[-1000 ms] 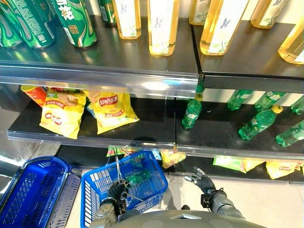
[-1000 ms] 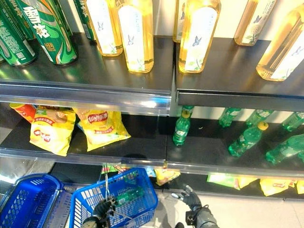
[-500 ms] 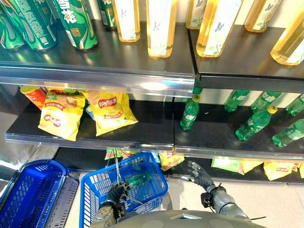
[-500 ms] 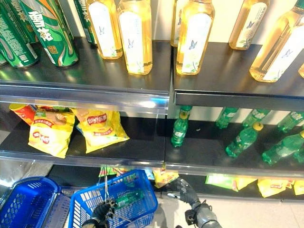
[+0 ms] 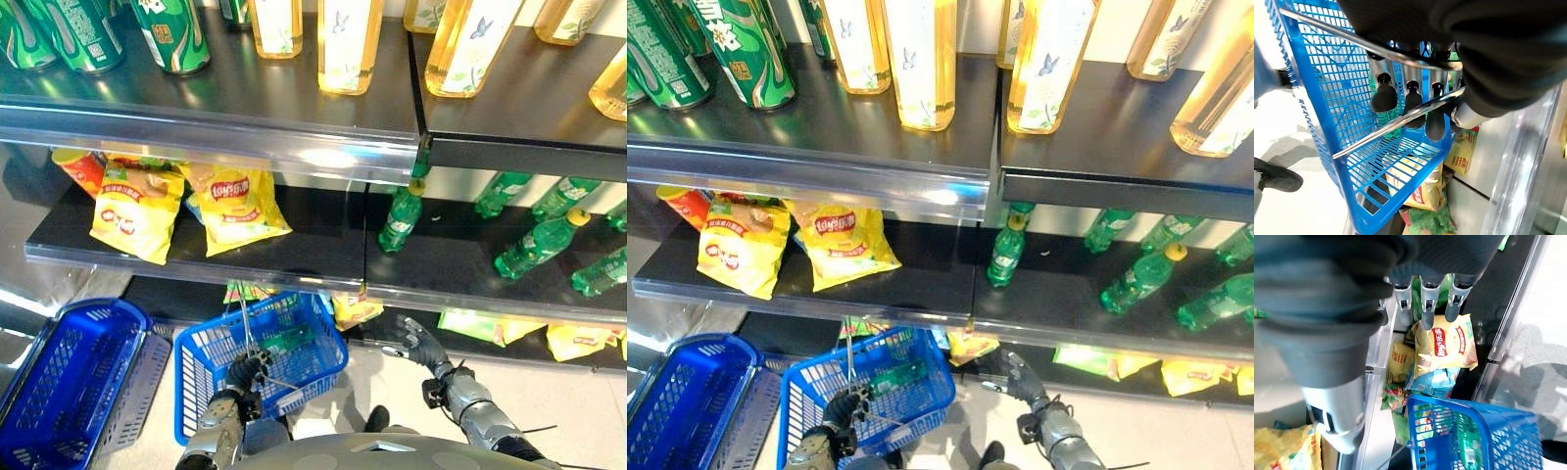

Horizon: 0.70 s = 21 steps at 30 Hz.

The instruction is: Pick up the snacks into the basket

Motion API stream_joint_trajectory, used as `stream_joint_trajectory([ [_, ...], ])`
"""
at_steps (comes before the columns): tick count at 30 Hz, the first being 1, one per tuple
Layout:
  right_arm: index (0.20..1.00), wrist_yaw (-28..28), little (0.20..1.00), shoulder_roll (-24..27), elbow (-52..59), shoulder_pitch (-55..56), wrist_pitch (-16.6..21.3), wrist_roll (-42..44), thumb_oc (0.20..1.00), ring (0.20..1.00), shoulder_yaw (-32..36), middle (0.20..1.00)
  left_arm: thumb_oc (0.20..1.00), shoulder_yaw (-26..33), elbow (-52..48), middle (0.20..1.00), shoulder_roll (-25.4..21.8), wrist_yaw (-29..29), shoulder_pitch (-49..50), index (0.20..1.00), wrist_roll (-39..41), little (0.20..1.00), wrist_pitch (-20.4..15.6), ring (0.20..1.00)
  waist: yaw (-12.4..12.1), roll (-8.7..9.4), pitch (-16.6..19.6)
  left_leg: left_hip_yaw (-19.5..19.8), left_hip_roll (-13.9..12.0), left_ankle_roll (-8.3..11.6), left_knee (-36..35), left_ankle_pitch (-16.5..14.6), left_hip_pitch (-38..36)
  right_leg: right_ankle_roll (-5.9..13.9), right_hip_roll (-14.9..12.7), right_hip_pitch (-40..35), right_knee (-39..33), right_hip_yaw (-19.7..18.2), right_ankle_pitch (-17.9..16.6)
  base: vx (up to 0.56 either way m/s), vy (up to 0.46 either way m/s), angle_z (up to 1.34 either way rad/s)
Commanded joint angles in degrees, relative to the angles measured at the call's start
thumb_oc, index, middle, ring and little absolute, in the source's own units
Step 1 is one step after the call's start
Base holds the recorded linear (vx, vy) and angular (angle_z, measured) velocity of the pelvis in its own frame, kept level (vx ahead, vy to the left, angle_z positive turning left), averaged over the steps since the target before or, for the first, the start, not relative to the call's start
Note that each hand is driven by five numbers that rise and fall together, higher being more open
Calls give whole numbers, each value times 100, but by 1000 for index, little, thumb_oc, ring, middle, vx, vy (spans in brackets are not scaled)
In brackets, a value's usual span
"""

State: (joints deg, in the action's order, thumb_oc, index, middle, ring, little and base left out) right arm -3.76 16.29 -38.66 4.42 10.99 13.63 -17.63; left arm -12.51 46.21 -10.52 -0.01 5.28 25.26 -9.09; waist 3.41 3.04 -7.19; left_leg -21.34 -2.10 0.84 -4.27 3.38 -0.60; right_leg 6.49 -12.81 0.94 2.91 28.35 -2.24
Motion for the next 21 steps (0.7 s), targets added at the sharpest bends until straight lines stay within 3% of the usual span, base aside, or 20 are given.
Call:
stream_joint_trajectory([
  [1, 1000, -2, 1000, -21, 323, -321, 270, -46, 1000, 1000, -76, 1000, 200, -63, -894, 200, -236, -120, -311, 200, -171, 200, -617, 200, -63, -44, -23, 213, -31, 46, -73, -125, -78, 521, 8, 837, 672, -1194, -791, -36, 2, 1],
  [2, 1000, -2, 1000, -21, 323, -321, 270, -46, 1000, 1000, -76, 1000, 200, -63, -894, 200, -236, -120, -311, 200, -171, 200, -617, 200, -63, -44, -23, 213, -31, 46, -73, -125, -78, 521, 8, 837, 672, -1194, -791, -66, -88, 14],
  [3, 1000, 40, 1000, -51, 307, -387, 281, -127, 1000, 1000, -146, 1000, 200, -153, -781, 200, -292, -107, -442, 200, -205, 200, -647, 200, -54, -52, -3, 399, -63, 90, -73, -74, -14, 477, -94, 742, 310, -1800, -828, -23, -161, 32],
  [4, 1000, 19, 1000, -78, 326, -383, 275, -125, 1000, 1000, -188, 1000, 200, -174, -694, 200, -297, -85, -500, 200, -227, 200, -667, 200, -78, -46, 39, 463, -115, 127, -73, -92, 9, 472, -197, 631, -5, -1860, -843, -17, -204, 50],
  [6, 1000, -34, 1000, -133, 150, -430, 257, -182, 1000, 1000, -292, 1000, 200, -124, -575, 200, -268, -88, -464, 200, -291, 200, -668, 200, -228, 40, 168, 425, -148, 166, -73, -89, 4, 513, -308, 306, -479, -1361, -809, 27, -127, 43],
  [7, 1000, -34, 1000, -134, 149, -431, 258, -182, 1000, 1000, -292, 1000, 200, -123, -575, 200, -268, -88, -464, 200, -291, 200, -668, 200, -225, 40, 167, 428, -148, 166, -73, -89, 4, 513, -308, 302, -482, -1357, -810, 37, -167, 10],
  [9, 1000, -75, 1000, -130, 174, -471, 246, -250, 1000, 1000, -464, 1000, 200, -98, -446, 200, -222, -92, -508, 200, -247, 200, -639, 200, -312, 109, 229, 439, -314, 296, -53, 56, 22, 493, -150, 119, -620, -1219, -732, 30, -188, 9],
  [11, 1000, -117, 1000, -82, 236, -414, 255, -255, 1000, 1000, -463, 1000, 200, -92, -473, 200, -193, -123, -482, 200, -220, 200, -637, 200, -304, 120, 264, 485, -365, 349, -49, 88, 31, 489, -142, -10, -705, -1006, -729, 8, -119, 39],
  [12, 1000, -134, 1000, 14, 373, -294, 287, -274, 1000, 1000, -418, 1000, 200, -168, -476, 200, -176, -161, -515, 200, -267, 200, -604, 200, -239, 123, 301, 546, -509, 468, -7, 183, 126, 445, -39, -134, -719, -787, -630, -10, -109, 55],
  [21, 1000, -616, 1000, 345, 971, -31, 258, -121, 1000, 1000, -558, 1000, 200, -119, -506, 200, -183, -257, -371, 200, -374, 200, -579, 200, -215, 130, 459, 531, -455, 423, -58, 83, -117, 423, -47, -318, -748, -801, -553, 18, -7, 21],
])
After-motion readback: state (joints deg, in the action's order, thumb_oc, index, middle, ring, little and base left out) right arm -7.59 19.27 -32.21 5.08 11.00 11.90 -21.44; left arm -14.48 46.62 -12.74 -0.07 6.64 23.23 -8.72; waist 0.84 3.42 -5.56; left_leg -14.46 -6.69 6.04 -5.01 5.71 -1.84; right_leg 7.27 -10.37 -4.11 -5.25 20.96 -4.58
